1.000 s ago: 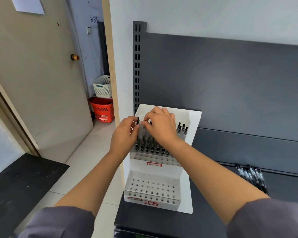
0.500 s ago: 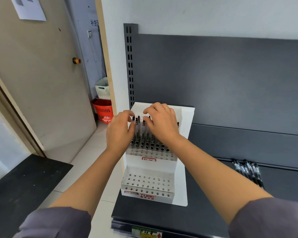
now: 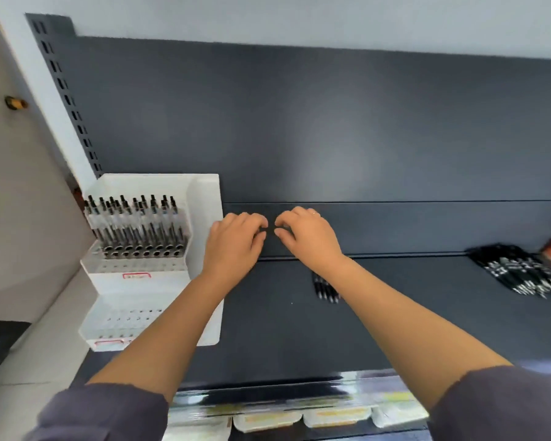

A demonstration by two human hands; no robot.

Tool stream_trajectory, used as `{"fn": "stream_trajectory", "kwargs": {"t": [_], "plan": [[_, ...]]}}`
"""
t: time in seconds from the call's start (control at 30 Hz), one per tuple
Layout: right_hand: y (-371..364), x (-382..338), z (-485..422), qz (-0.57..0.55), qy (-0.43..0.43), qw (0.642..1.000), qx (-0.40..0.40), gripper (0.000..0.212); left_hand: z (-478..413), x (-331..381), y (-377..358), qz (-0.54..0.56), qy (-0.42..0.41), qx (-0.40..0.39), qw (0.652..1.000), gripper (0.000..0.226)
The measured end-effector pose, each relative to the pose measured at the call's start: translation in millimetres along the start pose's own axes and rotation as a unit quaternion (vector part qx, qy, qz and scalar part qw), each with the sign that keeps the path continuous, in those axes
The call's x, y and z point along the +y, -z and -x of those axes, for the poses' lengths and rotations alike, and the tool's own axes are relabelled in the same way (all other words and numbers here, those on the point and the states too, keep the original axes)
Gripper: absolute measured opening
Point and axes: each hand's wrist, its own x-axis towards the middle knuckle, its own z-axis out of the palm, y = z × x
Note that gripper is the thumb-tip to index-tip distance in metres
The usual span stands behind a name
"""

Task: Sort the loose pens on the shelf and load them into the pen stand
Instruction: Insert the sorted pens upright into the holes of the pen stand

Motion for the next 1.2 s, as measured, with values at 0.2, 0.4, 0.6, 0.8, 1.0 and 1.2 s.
{"fn": "stream_trajectory", "kwargs": {"t": [0.2,0.4,0.6,0.8,1.0,1.2], "plan": [[5,80,47,-0.036,-0.117,0.99,-0.072,0.023,3,51,-61,0.01,0.007,-0.13,0.991,0.02],[-6,129,51,-0.06,-0.183,0.974,-0.118,0.023,-17,62,-105,0.017,0.008,-0.19,0.982,0.022],[-34,160,30,-0.053,-0.223,0.958,-0.174,0.027,-41,47,-158,0.034,0.05,-0.255,0.965,0.024],[-70,179,10,-0.068,-0.262,0.936,-0.225,0.023,-48,27,-206,0.034,0.119,-0.325,0.938,0.036],[-101,186,-3,-0.078,-0.287,0.922,-0.248,0.022,-45,18,-236,0.018,0.184,-0.35,0.918,0.056],[-121,188,-14,-0.052,-0.313,0.907,-0.275,0.048,-46,18,-252,0.021,0.227,-0.355,0.907,0.057]]}}
